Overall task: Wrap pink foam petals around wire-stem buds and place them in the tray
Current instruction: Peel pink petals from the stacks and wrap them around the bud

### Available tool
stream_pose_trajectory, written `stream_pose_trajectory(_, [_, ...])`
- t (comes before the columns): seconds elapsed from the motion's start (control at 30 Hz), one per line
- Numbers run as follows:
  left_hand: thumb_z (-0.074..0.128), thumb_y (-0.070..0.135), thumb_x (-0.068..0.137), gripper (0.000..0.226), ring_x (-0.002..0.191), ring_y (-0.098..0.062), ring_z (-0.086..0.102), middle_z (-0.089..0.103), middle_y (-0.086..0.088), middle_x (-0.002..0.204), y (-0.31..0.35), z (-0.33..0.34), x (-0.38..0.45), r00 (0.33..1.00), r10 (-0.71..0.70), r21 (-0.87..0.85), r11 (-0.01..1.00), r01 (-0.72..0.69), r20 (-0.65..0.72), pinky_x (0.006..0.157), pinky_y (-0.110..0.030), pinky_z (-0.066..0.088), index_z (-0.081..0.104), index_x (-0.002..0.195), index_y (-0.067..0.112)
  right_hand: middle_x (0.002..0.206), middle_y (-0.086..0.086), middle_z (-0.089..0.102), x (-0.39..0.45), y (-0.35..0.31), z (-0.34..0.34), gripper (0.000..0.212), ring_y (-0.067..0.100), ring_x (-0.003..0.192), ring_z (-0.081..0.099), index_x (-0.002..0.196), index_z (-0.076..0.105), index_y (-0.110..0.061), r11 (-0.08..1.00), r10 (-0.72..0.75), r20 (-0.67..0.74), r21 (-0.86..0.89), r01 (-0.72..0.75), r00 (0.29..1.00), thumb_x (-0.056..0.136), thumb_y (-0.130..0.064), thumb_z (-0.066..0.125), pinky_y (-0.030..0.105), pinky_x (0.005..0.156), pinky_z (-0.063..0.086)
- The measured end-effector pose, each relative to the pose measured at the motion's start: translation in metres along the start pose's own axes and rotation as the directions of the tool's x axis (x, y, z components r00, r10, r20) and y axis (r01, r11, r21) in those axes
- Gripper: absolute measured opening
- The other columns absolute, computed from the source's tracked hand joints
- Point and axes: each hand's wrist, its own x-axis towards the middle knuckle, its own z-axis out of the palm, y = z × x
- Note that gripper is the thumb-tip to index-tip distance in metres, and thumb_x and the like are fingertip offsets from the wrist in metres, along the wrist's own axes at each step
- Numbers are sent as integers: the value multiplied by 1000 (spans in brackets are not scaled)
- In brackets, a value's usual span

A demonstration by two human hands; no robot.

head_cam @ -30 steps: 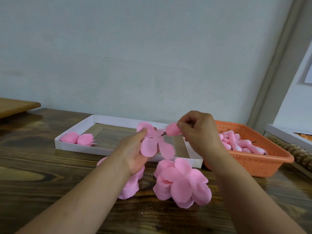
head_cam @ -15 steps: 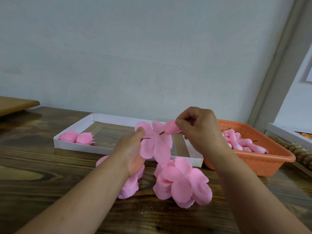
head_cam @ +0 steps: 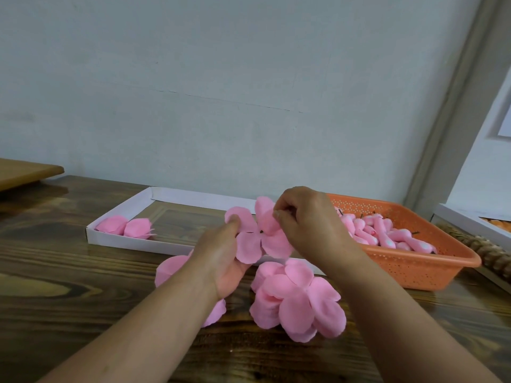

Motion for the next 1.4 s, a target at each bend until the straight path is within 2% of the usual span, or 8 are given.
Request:
stream_pose_trajectory(0.17, [48,22,98,20,90,-24,69,72,-15,102,-1,-1,-1,992,-22,-35,999,26,120,81,-39,55,60,104,8,75,12,61,-1,1,2,16,28,69,55,73,64,1,999,-33,27,-22,34,999,84,2,52,42,66,47])
stream_pose_trajectory(0.37, [64,-4,84,8,59,-19,70,71,-13,75,-4,4,6,1000,26,49,998,-26,6,54,-32,59,63,92,-2,77,10,60,-5,1,6,15,26,70,53,75,64,1,998,-55,74,-36,58,996,86,0,53,39,67,44])
stream_pose_trajectory(0.57, [64,10,89,6,73,-27,65,68,-13,81,-9,-3,17,991,95,215,974,-73,-94,82,-47,55,62,86,5,79,7,61,-9,2,8,15,21,72,54,78,65,-2,998,-62,109,-19,64,992,87,-2,54,28,67,40])
stream_pose_trajectory(0.67, [67,14,88,8,70,-23,65,68,-9,81,-10,-4,21,985,121,234,968,-90,-124,63,-35,54,61,87,9,81,8,62,-10,1,8,16,21,74,55,80,66,-2,999,-48,155,-1,49,987,88,-2,53,30,68,43])
stream_pose_trajectory(0.8, [66,16,88,9,56,-13,65,69,-1,61,-11,-2,19,989,110,250,965,-81,-102,48,-23,47,65,84,9,83,10,62,-12,2,10,19,23,76,57,80,66,-1,999,-40,206,-6,42,978,88,-1,49,35,71,45])
stream_pose_trajectory(1.03, [65,18,89,9,66,-17,65,70,-3,70,-11,-1,17,990,124,246,964,-104,-69,55,-26,48,65,85,11,85,9,63,-9,5,11,17,21,79,56,82,68,1,999,-23,201,46,14,979,88,-1,52,30,73,43])
stream_pose_trajectory(1.27, [67,15,87,4,55,-10,69,72,2,63,-11,0,11,995,100,223,970,-99,9,46,-20,51,65,89,12,59,-12,51,2,11,10,12,4,53,45,72,66,-5,987,113,178,91,-131,977,79,2,59,14,47,33])
stream_pose_trajectory(1.4, [70,12,84,7,56,-8,68,72,4,64,-12,1,12,995,101,253,963,-95,-11,51,-22,50,64,85,15,54,-14,48,6,14,10,18,1,47,44,65,61,-13,968,165,199,155,-197,966,77,1,63,12,45,32])
